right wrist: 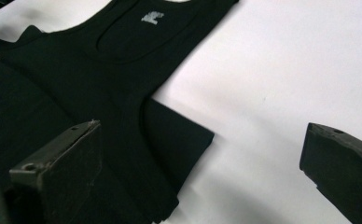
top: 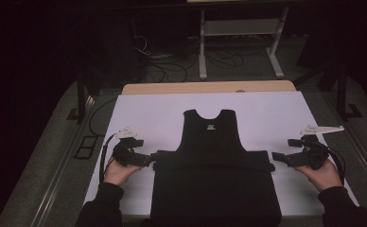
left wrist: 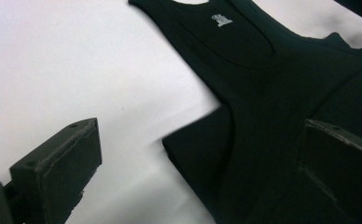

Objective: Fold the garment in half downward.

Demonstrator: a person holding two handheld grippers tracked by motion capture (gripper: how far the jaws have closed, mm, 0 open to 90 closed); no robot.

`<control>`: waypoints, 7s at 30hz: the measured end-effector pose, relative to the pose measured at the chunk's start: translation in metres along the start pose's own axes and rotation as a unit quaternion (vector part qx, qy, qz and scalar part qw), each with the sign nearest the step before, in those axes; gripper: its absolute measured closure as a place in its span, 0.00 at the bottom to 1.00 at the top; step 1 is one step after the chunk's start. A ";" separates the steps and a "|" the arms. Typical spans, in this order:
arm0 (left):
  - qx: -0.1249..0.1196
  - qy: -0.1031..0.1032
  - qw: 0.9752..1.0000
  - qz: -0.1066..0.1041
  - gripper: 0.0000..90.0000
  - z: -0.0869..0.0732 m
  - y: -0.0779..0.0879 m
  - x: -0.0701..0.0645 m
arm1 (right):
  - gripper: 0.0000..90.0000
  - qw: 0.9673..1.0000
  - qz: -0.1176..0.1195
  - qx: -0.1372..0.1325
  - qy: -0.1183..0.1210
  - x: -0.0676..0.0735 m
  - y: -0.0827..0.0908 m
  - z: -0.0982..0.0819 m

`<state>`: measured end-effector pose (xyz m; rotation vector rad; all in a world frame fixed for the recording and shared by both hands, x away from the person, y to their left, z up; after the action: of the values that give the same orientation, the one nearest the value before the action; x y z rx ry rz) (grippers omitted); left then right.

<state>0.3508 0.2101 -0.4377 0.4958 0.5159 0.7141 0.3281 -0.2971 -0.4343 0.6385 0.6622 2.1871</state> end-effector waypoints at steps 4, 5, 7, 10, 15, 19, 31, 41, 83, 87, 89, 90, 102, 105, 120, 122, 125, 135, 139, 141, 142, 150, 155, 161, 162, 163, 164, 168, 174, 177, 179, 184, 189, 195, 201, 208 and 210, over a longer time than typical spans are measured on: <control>-0.006 -0.006 1.000 0.005 0.00 0.007 0.003 0.000 | 0.00 1.000 0.002 -0.005 0.006 0.000 0.000 0.007; -0.005 -0.010 1.000 0.006 0.00 0.008 0.003 0.000 | 0.00 1.000 0.002 -0.003 0.006 0.002 0.000 0.009; -0.003 -0.014 1.000 0.005 0.00 0.009 0.002 0.000 | 0.00 1.000 0.003 -0.005 0.013 0.003 0.002 0.013; 0.008 -0.014 1.000 0.000 0.00 0.012 0.001 0.001 | 0.00 1.000 0.005 -0.008 0.013 0.003 0.002 0.019; 0.015 -0.028 0.999 -0.001 0.00 0.024 0.000 -0.002 | 0.00 1.000 0.016 -0.005 0.010 -0.001 -0.001 0.024; 0.017 -0.036 0.999 -0.004 0.00 0.035 -0.001 -0.005 | 0.00 1.000 0.014 -0.008 0.015 -0.003 0.000 0.032; 0.030 -0.053 0.998 -0.013 0.00 0.063 -0.009 -0.006 | 0.00 0.999 0.013 -0.014 0.030 -0.007 0.000 0.058; 0.045 -0.055 0.997 -0.007 0.00 0.078 -0.014 0.003 | 0.00 0.999 0.013 -0.002 0.032 -0.011 -0.008 0.073; 0.038 -0.037 0.998 -0.015 0.00 0.123 -0.060 0.021 | 0.00 0.999 0.014 -0.007 0.032 -0.035 -0.037 0.125; 0.038 -0.034 0.999 -0.013 0.00 0.123 -0.065 0.025 | 0.00 0.999 0.013 0.001 0.035 -0.035 -0.044 0.127; 0.037 -0.029 0.999 -0.011 0.00 0.124 -0.068 0.027 | 0.00 0.999 0.013 0.005 0.036 -0.035 -0.048 0.129; 0.037 -0.028 0.999 -0.010 0.00 0.124 -0.070 0.028 | 0.00 0.999 0.014 0.007 0.038 -0.035 -0.051 0.131; 0.052 -0.030 0.998 -0.018 0.00 0.126 -0.097 0.028 | 0.00 0.999 0.023 0.018 0.039 -0.035 -0.084 0.140; 0.054 -0.028 0.998 -0.018 0.00 0.124 -0.103 0.029 | 0.00 0.998 0.025 0.028 0.040 -0.036 -0.095 0.136; 0.073 -0.016 0.997 -0.024 0.00 0.113 -0.123 0.034 | 0.00 0.998 0.030 0.041 0.034 -0.037 -0.123 0.127; 0.076 -0.014 0.997 -0.027 0.00 0.111 -0.127 0.034 | 0.00 0.998 0.033 0.039 0.032 -0.037 -0.127 0.126; 0.075 -0.011 0.997 -0.031 0.00 0.109 -0.133 0.031 | 0.00 0.998 0.038 0.048 0.032 -0.037 -0.134 0.121; 0.096 -0.013 0.995 -0.035 0.00 0.101 -0.144 0.031 | 0.00 0.997 0.031 0.058 0.037 -0.034 -0.149 0.115; 0.100 -0.012 0.994 -0.034 0.00 0.099 -0.147 0.031 | 0.02 0.997 0.025 0.062 0.036 -0.034 -0.153 0.113; 0.105 -0.008 0.994 -0.033 0.00 0.097 -0.150 0.031 | 0.03 0.997 0.023 0.063 0.035 -0.033 -0.155 0.112; 0.105 -0.006 0.994 -0.033 0.00 0.096 -0.151 0.031 | 0.04 0.997 0.021 0.067 0.036 -0.033 -0.156 0.112; 0.113 -0.010 0.993 -0.034 0.01 0.091 -0.161 0.026 | 0.15 0.996 0.013 0.077 0.034 -0.030 -0.162 0.109; 0.112 -0.015 0.993 -0.028 0.07 0.089 -0.163 0.023 | 0.18 0.996 0.002 0.086 0.035 -0.028 -0.166 0.107; 0.111 -0.010 0.993 -0.027 0.15 0.088 -0.165 0.023 | 0.24 0.995 -0.007 0.093 0.032 -0.027 -0.173 0.103; 0.110 -0.009 0.994 -0.027 0.15 0.088 -0.166 0.023 | 0.25 0.995 -0.006 0.093 0.032 -0.026 -0.174 0.103; 0.109 -0.008 0.993 -0.031 0.15 0.088 -0.166 0.023 | 0.26 0.995 -0.006 0.096 0.032 -0.025 -0.175 0.102; 0.108 -0.005 0.993 -0.037 0.15 0.088 -0.166 0.022 | 0.28 0.995 -0.007 0.095 0.034 -0.024 -0.176 0.102; 0.110 -0.007 0.993 -0.033 0.18 0.088 -0.166 0.022 | 0.37 0.996 -0.006 0.088 0.031 -0.022 -0.179 0.102; 0.108 -0.009 0.994 -0.029 0.29 0.088 -0.167 0.019 | 0.46 0.995 -0.007 0.087 0.040 -0.018 -0.181 0.102; 0.105 -0.008 0.994 -0.032 0.36 0.088 -0.169 0.015 | 0.53 0.995 -0.005 0.089 0.047 -0.015 -0.181 0.102; 0.104 -0.005 0.994 -0.037 0.43 0.088 -0.170 0.013 | 0.58 0.995 0.004 0.088 0.048 -0.013 -0.181 0.102; 0.098 -0.008 0.994 -0.045 0.62 0.086 -0.172 0.009 | 0.70 0.995 0.013 0.086 0.047 -0.010 -0.183 0.101; 0.095 -0.026 0.994 -0.043 0.74 0.084 -0.174 0.003 | 0.89 0.995 0.025 0.086 0.054 -0.004 -0.186 0.100; 0.098 -0.020 0.995 -0.031 0.92 0.084 -0.176 0.001 | 0.92 0.994 0.024 0.093 0.049 -0.002 -0.185 0.100; 0.107 -0.008 0.994 -0.025 0.94 0.085 -0.173 0.002 | 0.93 0.995 0.019 0.089 0.052 -0.001 -0.180 0.100; 0.101 -0.008 0.995 -0.018 0.94 0.088 -0.167 -0.002 | 0.93 0.995 0.017 0.080 0.051 0.002 -0.170 0.099; 0.096 -0.007 0.995 -0.018 0.94 0.090 -0.165 -0.004 | 0.93 0.996 0.018 0.076 0.052 0.003 -0.167 0.100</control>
<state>0.4810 0.0774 -0.4646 0.6693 0.5816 0.6278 0.4745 -0.1716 -0.4645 0.6209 0.8852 2.2295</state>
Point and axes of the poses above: each handheld gripper's, and its own axes: y roughly backward along the jaws, z roughly out of its top, x roughly to its left, the point moved 4 cm from there along -y, roughly forward along the jaws, and after that the axes turned 2 degrees about y, right-handed, at the moved point
